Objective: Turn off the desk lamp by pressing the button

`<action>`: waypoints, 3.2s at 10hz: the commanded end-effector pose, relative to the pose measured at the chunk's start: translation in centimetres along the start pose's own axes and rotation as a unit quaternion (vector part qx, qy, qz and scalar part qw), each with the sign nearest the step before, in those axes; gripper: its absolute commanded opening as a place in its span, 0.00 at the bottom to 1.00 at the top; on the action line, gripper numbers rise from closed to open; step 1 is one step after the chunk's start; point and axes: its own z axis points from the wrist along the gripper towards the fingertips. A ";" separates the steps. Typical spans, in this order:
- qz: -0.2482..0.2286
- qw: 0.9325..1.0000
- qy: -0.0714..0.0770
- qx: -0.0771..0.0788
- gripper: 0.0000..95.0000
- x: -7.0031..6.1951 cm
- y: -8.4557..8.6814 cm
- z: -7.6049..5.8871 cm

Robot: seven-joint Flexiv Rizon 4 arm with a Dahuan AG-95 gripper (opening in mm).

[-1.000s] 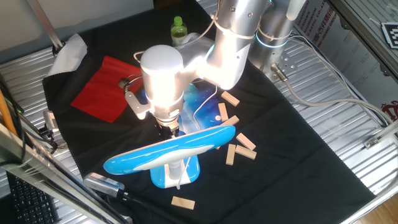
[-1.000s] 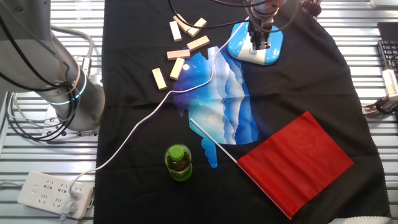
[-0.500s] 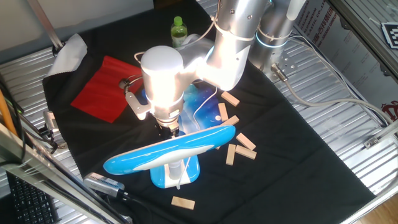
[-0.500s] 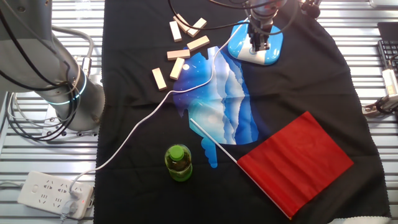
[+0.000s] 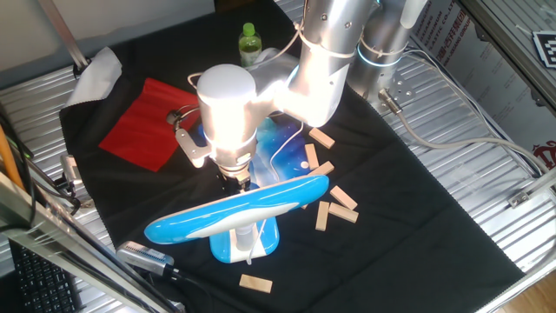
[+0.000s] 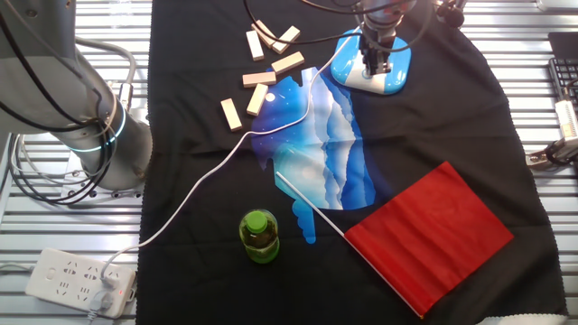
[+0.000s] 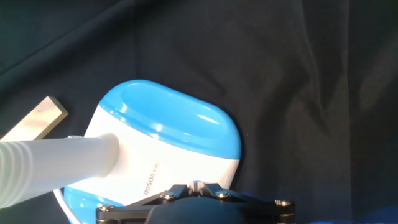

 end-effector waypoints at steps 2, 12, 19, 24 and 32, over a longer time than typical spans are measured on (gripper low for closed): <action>-0.001 1.000 -0.001 -0.002 0.00 0.0 0.0 0.1; -0.001 1.000 -0.003 -0.006 0.00 0.2 -0.1 0.4; 0.003 1.000 -0.004 -0.018 0.00 0.2 -0.2 0.9; 0.002 1.000 -0.001 -0.012 0.00 0.2 0.0 0.3; -0.010 1.000 0.005 -0.004 0.00 -0.2 -0.2 -1.6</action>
